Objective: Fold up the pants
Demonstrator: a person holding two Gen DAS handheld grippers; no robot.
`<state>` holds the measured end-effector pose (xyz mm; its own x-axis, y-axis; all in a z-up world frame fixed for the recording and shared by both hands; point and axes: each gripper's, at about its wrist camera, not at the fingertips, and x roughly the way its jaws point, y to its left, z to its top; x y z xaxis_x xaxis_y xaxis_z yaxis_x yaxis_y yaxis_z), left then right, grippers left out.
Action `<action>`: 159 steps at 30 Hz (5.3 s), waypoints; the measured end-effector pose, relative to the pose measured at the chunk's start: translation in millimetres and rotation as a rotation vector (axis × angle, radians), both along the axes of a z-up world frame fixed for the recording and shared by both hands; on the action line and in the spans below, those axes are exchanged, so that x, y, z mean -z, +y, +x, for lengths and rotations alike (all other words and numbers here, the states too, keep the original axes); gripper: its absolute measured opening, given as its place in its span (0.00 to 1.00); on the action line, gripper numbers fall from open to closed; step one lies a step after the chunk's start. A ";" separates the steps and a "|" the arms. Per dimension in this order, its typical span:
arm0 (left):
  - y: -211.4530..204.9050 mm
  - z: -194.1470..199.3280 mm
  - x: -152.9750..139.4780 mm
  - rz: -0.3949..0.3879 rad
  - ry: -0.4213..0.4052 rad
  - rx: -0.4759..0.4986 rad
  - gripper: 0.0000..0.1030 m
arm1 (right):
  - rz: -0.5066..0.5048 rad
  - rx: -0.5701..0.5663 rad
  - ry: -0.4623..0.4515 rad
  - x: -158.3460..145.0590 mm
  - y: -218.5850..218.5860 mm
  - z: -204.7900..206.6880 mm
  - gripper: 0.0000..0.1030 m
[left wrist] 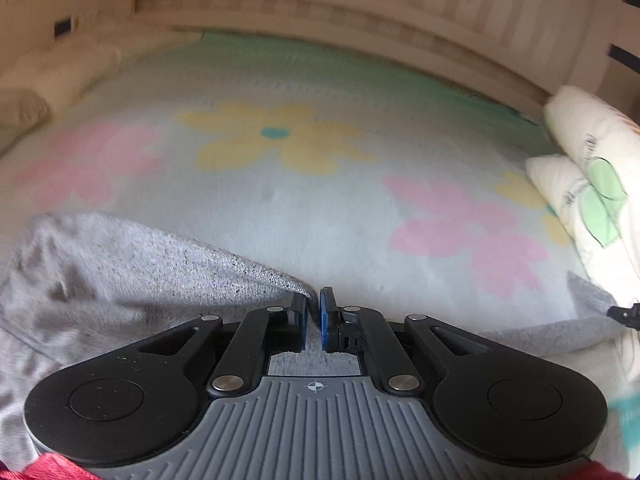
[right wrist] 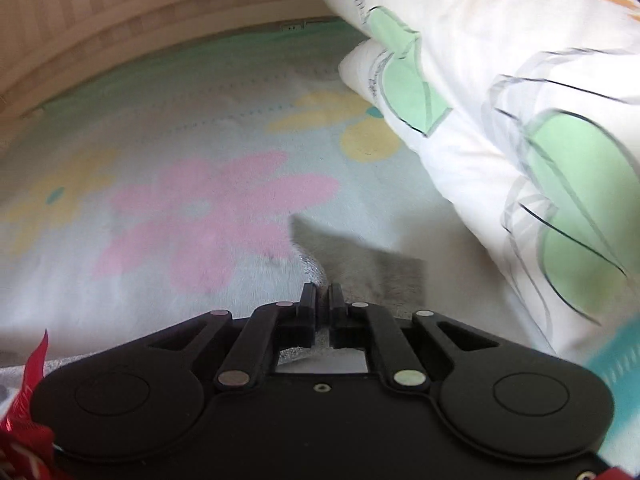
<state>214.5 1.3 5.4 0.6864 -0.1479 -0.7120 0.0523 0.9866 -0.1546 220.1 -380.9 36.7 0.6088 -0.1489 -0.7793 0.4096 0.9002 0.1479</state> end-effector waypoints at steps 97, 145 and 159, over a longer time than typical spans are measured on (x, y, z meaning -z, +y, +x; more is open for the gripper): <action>265.3 -46.0 83.6 0.176 0.317 -0.373 0.07 | 0.189 -0.999 -0.148 4.8 339.5 16.5 0.62; 334.7 -82.4 -41.8 -0.005 -0.018 -0.583 0.07 | -0.366 -1.457 -0.441 21.4 544.6 -152.5 0.32; 305.6 -69.2 -22.1 -0.006 0.049 -0.453 0.07 | -0.233 -1.537 -0.413 29.0 533.9 -198.4 0.24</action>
